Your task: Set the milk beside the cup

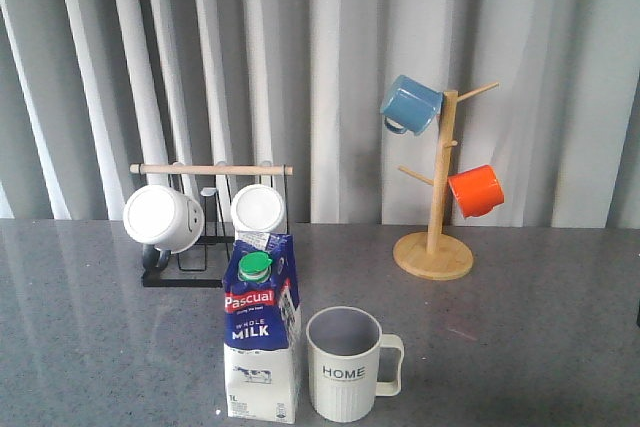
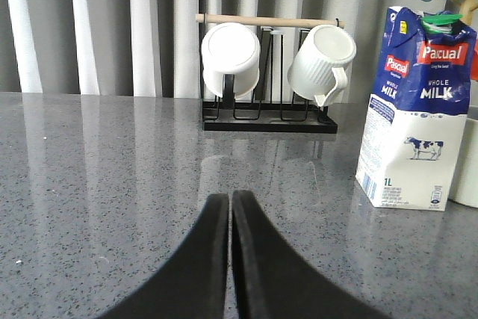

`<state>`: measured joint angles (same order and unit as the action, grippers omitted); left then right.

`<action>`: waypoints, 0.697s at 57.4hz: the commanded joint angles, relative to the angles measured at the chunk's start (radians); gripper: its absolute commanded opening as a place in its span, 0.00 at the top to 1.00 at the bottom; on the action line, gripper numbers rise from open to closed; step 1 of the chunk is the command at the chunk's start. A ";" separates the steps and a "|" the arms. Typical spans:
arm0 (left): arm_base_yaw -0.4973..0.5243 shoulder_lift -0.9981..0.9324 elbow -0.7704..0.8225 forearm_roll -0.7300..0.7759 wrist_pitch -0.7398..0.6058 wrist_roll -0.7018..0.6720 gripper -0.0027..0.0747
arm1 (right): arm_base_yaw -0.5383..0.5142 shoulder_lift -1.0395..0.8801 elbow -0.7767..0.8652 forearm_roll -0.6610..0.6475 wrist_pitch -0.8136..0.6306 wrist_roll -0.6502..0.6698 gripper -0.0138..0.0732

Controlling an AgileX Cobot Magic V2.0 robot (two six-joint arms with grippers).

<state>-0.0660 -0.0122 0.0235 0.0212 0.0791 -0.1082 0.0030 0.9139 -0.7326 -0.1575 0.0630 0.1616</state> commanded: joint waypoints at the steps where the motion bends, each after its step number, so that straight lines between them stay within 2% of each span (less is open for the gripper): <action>1: -0.006 -0.012 -0.021 -0.002 -0.072 -0.012 0.97 | -0.006 -0.010 -0.034 -0.003 -0.069 -0.003 0.85; 40: -0.006 -0.012 -0.021 -0.003 -0.072 -0.012 0.97 | -0.008 -0.010 -0.031 -0.014 -0.069 -0.006 0.85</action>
<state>-0.0660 -0.0122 0.0235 0.0212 0.0791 -0.1082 0.0030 0.9139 -0.7326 -0.1575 0.0634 0.1616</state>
